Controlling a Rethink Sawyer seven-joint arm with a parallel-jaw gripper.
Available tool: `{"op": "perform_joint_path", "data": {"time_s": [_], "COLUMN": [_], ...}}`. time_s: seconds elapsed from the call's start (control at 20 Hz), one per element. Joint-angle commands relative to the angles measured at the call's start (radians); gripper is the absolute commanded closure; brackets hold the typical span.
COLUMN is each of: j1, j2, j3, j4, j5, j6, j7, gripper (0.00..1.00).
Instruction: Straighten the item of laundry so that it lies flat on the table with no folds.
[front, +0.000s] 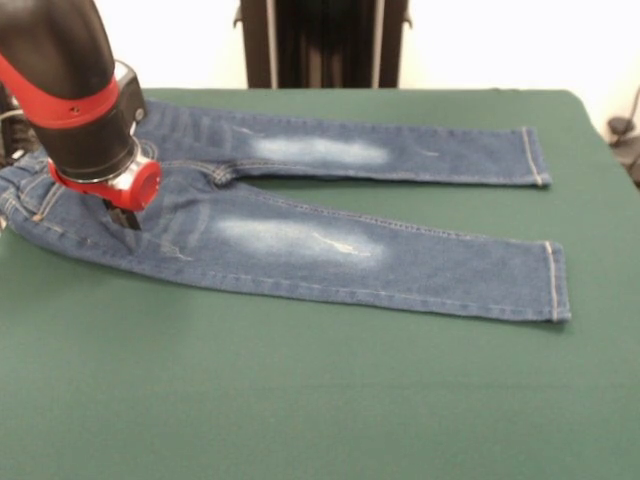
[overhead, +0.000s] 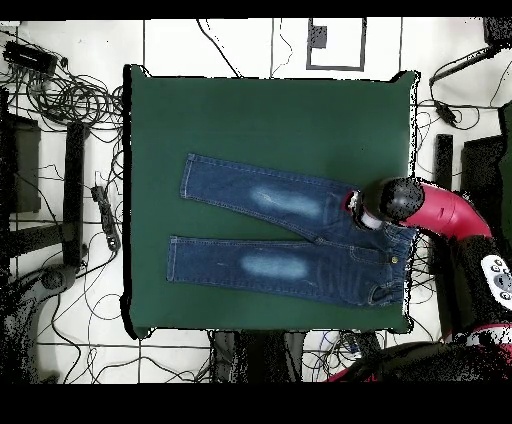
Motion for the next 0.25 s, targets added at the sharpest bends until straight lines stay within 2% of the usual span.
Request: {"op": "perform_joint_path", "data": {"time_s": [0.05,0.25], "j1": [0.045,0.055], "j2": [0.056,0.036], "j3": [0.109,0.091], "j4": [0.014,0.053], "j5": [-0.055,-0.051], "j6": [-0.234,-0.251], "j7": [-0.088,-0.038], "gripper": [1.0,1.0]}}
